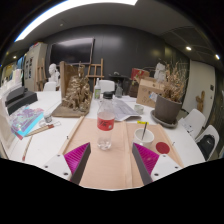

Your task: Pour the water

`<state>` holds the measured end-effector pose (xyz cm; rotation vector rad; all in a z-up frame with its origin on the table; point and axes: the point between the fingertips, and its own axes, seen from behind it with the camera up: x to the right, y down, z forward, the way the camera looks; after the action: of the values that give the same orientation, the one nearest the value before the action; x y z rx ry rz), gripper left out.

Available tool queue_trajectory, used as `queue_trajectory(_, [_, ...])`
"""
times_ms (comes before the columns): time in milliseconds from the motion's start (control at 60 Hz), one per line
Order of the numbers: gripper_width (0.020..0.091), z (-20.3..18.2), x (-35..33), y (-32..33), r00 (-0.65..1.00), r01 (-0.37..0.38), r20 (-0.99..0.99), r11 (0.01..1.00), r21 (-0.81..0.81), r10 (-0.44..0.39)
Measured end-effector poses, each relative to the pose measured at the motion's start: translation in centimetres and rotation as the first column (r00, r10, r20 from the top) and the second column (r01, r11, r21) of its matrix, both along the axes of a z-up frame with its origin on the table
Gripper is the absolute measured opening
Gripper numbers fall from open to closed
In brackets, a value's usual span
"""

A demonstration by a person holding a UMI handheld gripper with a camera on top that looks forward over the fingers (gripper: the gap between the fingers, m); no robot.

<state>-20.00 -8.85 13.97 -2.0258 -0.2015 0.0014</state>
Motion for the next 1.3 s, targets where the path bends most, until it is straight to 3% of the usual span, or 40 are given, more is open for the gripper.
queue_trajectory(300, [0.0853,-4.8,-3.7,12.0,0.994,0.085,-0.075,0.995,0.060,-0.080])
queue_trajectory(367, [0.0817,-5.9,-3.8,13.7,0.992,0.102,-0.078,0.993,0.065,-0.096])
queue_trajectory(433, [0.0744,-6.9,-4.0,15.4,0.991,0.110,-0.088,0.991,0.076,-0.103])
queue_trajectory(483, [0.0637,-7.4,-4.0,16.3,0.990,0.117,-0.095,0.990,0.080,-0.109])
queue_trajectory(533, [0.0485,-7.3,-3.9,16.8,0.989,0.118,-0.100,0.988,0.097,-0.108])
queue_trajectory(750, [0.0259,-7.3,-3.7,17.0,0.988,0.120,-0.108,0.985,0.123,-0.107])
queue_trajectory(917, [0.0225,-7.1,-3.7,16.6,0.992,0.108,-0.084,0.986,0.126,-0.098])
queue_trajectory(1050, [0.0224,-4.3,-3.9,16.3,0.983,0.112,-0.159,0.985,0.134,-0.090])
queue_trajectory(1183, [0.0223,0.3,-4.7,15.8,0.910,0.127,-0.409,0.985,0.118,-0.068])
queue_trajectory(1300, [0.0221,3.6,-5.6,15.7,0.725,0.148,-0.684,0.988,0.052,-0.073])
